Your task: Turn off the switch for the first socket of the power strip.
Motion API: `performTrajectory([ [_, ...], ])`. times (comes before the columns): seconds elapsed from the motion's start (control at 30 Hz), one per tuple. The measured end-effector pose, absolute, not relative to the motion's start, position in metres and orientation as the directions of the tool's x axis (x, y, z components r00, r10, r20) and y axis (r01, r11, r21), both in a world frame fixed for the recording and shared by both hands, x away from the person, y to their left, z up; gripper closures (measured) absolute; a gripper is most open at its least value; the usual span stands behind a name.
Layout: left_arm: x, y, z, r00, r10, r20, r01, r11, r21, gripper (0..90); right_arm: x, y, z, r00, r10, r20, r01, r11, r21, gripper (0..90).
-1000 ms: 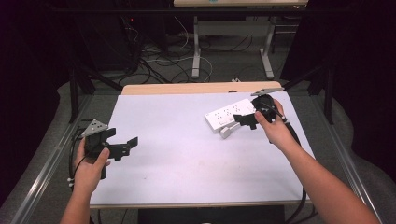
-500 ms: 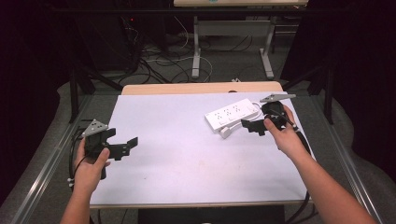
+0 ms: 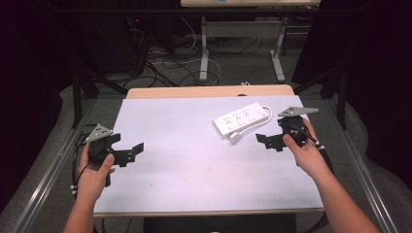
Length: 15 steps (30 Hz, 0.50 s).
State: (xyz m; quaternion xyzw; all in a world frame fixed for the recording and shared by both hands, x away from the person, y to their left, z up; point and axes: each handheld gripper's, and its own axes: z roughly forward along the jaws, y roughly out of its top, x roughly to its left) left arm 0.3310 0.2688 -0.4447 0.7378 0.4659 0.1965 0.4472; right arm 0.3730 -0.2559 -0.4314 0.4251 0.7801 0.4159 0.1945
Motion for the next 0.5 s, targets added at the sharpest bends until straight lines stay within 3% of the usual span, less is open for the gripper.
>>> performTrajectory([
  [0.5, 0.331, 0.268, -0.445, 0.488, 0.863, -0.128, 0.513, -0.165, 0.842, 2.6, 0.356, -0.273, -0.446, -0.550, 0.832, 0.071, 0.525, 0.279, 0.804, 0.6],
])
